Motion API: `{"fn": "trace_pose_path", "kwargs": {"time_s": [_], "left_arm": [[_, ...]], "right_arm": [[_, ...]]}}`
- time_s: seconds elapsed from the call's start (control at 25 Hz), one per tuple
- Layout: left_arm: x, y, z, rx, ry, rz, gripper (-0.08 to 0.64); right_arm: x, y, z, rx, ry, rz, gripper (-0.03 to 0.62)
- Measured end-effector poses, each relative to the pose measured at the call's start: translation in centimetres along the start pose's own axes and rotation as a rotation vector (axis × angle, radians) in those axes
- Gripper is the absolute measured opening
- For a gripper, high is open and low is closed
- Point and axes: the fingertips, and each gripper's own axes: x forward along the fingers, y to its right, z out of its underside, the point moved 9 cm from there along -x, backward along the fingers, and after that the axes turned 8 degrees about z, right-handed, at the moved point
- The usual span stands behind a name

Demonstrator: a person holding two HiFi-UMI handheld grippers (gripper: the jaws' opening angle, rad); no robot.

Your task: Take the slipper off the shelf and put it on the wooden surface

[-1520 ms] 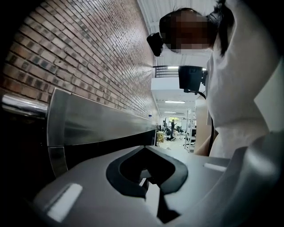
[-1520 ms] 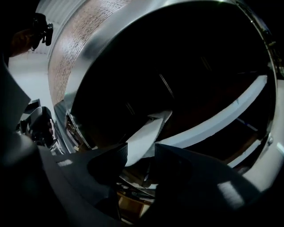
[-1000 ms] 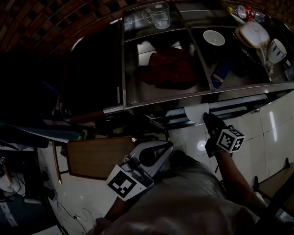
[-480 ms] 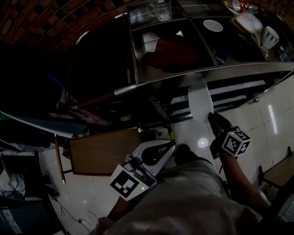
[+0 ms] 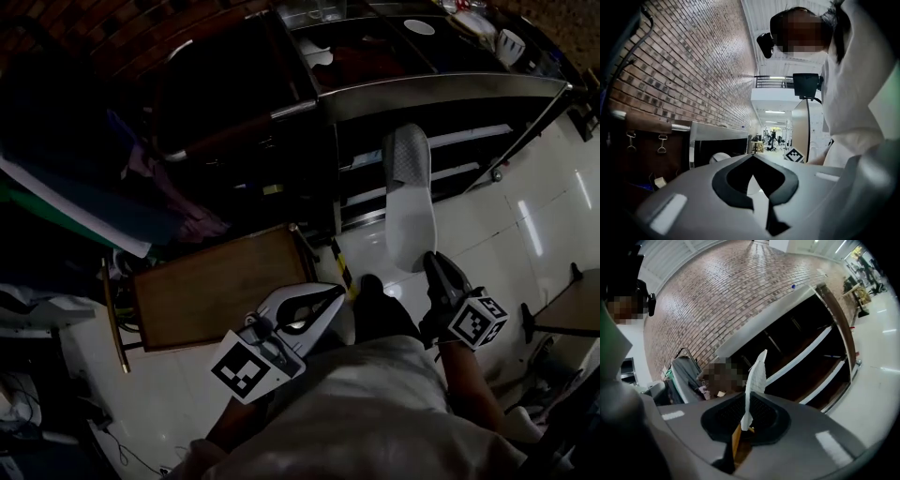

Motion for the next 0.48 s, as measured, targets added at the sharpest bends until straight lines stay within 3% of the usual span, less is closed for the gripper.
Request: {"fn": "trace_pose_path", "kwargs": {"time_s": [0.24, 0.32, 0.48], "left_arm": [[-7.6, 4.2, 1.7, -0.021, -0.001, 0.032, -0.008], [-8.7, 5.6, 2.1, -0.037, -0.008, 0.068, -0.008], [-8.6, 8.2, 2.1, 0.005, -0.024, 0.126, -0.008]], "right_arm": [[-8.2, -6.1, 5.6, -0.035, 0.052, 0.022, 0.031], [-10.5, -7.6, 6.7, -0.039, 0.060, 0.024, 0.030], [-13.4, -9.8, 7.8, -0.062, 0.096, -0.003, 0.030]]}}
